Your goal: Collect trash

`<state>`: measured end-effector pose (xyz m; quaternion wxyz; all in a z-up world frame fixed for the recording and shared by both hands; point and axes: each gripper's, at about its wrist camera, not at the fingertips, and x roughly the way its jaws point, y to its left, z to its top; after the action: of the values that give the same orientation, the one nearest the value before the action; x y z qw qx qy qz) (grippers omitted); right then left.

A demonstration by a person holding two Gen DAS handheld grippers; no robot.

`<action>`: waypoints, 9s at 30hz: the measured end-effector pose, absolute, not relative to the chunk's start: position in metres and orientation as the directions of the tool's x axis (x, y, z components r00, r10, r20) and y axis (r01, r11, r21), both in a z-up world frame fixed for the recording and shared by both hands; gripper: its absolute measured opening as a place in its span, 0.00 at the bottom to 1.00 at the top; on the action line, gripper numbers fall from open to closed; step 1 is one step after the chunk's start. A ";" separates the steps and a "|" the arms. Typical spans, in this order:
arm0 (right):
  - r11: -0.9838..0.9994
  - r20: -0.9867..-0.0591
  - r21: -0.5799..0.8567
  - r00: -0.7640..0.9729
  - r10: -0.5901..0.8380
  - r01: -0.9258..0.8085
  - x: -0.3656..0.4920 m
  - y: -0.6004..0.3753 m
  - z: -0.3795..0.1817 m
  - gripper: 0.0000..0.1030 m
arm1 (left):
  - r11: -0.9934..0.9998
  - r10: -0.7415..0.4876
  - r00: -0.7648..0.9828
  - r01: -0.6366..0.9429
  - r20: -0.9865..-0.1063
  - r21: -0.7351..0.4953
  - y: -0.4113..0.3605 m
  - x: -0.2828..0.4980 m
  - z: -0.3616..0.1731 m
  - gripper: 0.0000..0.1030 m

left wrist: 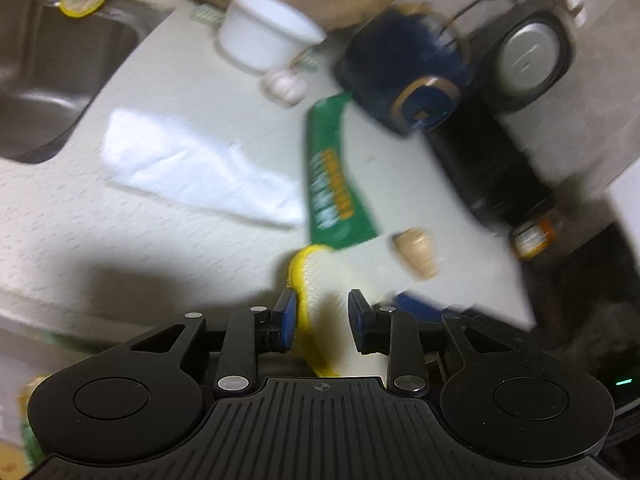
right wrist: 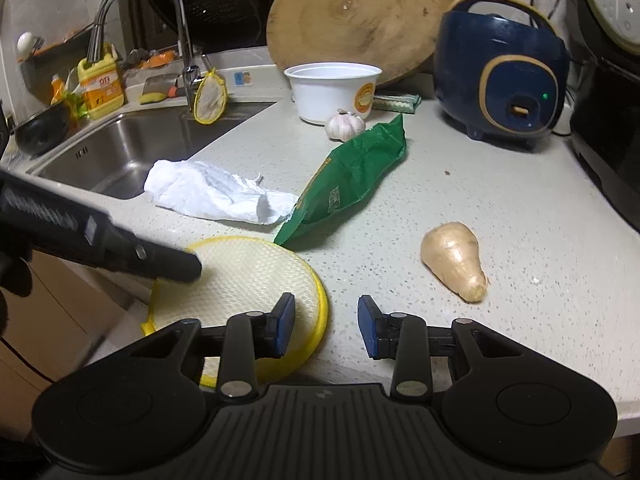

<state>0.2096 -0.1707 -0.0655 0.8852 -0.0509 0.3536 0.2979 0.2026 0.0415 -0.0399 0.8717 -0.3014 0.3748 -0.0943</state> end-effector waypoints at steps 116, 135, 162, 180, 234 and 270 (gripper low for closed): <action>0.880 -0.842 0.006 0.472 0.260 -0.475 0.057 -0.106 -0.114 0.38 | 0.572 -0.224 0.492 -0.633 -0.841 -0.522 0.219 -0.038 -0.247 0.17; 0.773 -0.940 0.054 0.228 0.252 -0.632 0.024 -0.039 -0.324 0.38 | 0.665 -0.306 0.334 -0.596 -0.892 -0.451 0.167 0.070 -0.475 0.24; 0.776 -0.790 -0.102 0.525 0.318 -0.623 0.069 -0.052 -0.208 0.41 | 0.629 0.019 0.641 -0.605 -0.767 -0.489 0.224 -0.053 -0.190 0.22; 0.946 -0.523 -0.078 0.821 0.231 -0.316 0.151 -0.145 -0.015 0.56 | 0.809 -0.200 0.857 -0.128 -0.475 -0.573 0.168 0.065 -0.015 0.22; 0.772 -0.632 0.427 0.456 0.627 -0.471 0.375 -0.067 -0.006 0.02 | 0.832 -0.117 0.851 -0.197 -0.512 -0.518 0.150 0.165 -0.005 0.22; 0.791 -0.751 0.412 0.323 0.576 -0.452 0.586 -0.026 -0.057 0.18 | 0.779 -0.034 0.677 -0.444 -0.736 -0.444 0.182 0.501 -0.008 0.34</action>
<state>0.5859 -0.0263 -0.0575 0.8109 0.0635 0.4877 0.3172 0.5014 0.1821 -0.0081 0.8613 -0.3106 0.3841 0.1190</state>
